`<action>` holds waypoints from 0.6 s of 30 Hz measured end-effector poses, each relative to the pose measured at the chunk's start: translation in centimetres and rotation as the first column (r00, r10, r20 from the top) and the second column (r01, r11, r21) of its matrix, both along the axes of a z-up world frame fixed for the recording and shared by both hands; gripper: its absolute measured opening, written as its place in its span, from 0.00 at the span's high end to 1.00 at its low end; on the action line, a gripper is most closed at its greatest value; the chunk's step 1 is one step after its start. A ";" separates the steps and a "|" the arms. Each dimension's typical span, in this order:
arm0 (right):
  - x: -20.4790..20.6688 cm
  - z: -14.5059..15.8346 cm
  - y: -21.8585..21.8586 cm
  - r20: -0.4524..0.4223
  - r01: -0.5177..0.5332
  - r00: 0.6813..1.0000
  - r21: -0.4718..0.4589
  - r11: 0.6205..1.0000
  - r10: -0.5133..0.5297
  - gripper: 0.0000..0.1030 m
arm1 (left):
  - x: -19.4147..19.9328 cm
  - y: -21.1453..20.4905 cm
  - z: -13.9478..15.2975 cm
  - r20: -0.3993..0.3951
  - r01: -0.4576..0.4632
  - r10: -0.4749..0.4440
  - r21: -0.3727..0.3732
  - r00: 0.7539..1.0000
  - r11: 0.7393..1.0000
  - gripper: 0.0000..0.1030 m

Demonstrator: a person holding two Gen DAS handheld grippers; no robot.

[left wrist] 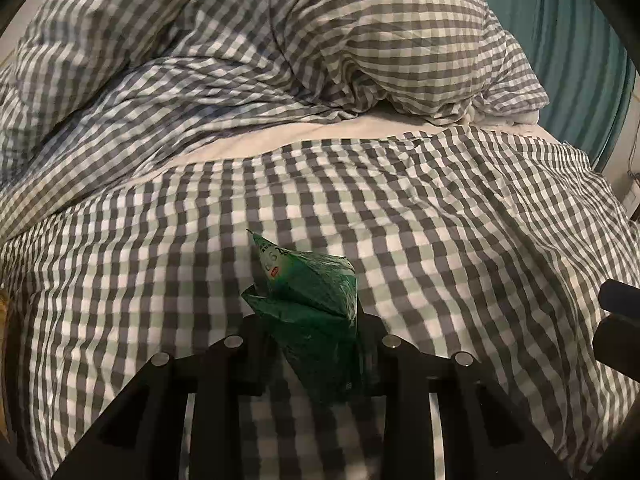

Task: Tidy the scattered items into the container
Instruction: 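Lift the green packet with the left tool and release it into the box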

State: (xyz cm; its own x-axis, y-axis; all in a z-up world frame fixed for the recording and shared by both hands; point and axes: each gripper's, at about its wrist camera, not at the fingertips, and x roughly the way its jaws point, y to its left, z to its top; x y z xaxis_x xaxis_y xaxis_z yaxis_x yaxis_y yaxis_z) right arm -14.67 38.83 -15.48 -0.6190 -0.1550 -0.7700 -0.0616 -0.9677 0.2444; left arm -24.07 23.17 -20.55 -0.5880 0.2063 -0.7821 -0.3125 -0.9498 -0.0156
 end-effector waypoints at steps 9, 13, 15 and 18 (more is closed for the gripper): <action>2.0 2.7 -4.6 -0.020 -0.055 0.998 0.076 0.996 0.056 0.33 | 3.8 -5.3 5.9 -0.090 -0.045 0.042 -0.029 0.995 0.999 0.71; 3.4 3.9 -7.2 -0.025 -0.083 0.996 0.097 0.992 0.086 0.33 | 5.8 -8.9 10.3 -0.140 -0.081 0.079 -0.008 0.987 0.997 0.71; 4.1 4.4 -8.6 -0.031 -0.092 0.995 0.092 0.991 0.096 0.33 | 6.8 -10.8 12.8 -0.161 -0.085 0.085 0.012 0.983 0.996 0.71; 4.9 5.3 -10.9 -0.044 -0.108 0.993 0.080 0.991 0.112 0.33 | 8.7 -13.8 16.2 -0.206 -0.093 0.093 0.011 0.974 0.996 0.71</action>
State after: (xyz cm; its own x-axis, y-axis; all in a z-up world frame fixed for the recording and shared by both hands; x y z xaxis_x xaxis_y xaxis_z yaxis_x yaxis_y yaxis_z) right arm -9.73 27.89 -10.19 -0.6379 -0.1649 -0.7522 0.0561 -0.9842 0.1682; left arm -15.42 9.38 -4.34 -0.7530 0.1438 -0.6421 -0.2193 -0.9749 0.0389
